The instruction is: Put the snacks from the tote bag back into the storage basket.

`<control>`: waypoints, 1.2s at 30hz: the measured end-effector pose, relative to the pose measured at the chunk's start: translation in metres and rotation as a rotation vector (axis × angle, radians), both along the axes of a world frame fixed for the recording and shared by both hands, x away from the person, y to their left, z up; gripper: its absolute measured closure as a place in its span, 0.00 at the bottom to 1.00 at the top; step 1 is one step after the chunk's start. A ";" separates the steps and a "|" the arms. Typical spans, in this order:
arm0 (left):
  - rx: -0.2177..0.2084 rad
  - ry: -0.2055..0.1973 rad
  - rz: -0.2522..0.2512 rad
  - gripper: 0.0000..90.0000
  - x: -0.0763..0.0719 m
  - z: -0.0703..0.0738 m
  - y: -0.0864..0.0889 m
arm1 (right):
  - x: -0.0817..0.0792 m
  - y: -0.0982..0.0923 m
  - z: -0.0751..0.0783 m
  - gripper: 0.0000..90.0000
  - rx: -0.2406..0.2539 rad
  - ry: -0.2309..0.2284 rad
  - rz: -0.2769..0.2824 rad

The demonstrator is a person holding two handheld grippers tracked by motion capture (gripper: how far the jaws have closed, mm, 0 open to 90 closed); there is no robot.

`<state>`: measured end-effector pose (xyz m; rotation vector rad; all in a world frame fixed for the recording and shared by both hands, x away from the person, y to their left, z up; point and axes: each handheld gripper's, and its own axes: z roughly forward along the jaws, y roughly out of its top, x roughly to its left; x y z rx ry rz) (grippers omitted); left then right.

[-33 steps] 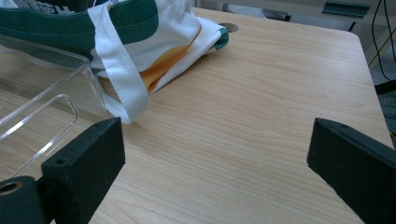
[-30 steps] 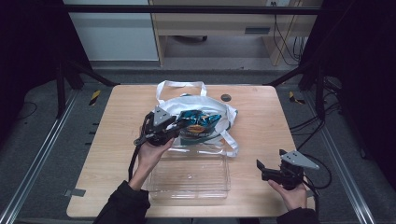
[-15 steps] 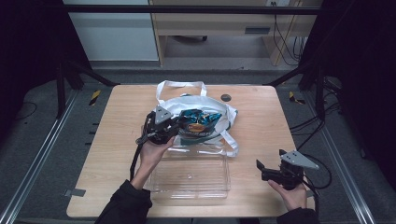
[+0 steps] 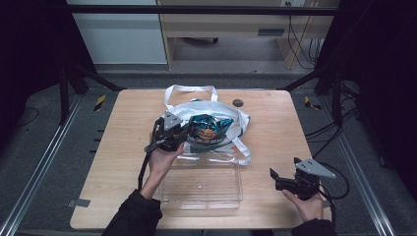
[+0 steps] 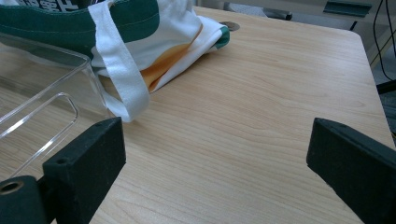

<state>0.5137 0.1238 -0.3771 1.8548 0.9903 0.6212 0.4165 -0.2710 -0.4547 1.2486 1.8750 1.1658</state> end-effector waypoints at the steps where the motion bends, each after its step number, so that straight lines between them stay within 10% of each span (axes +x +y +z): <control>1: -0.005 0.001 0.001 1.00 0.000 0.000 0.000 | 0.000 0.000 0.000 0.06 0.000 0.000 0.000; 36: -0.159 -0.077 -0.003 1.00 -0.014 0.024 0.006 | 0.000 0.000 0.000 0.06 0.002 -0.004 0.002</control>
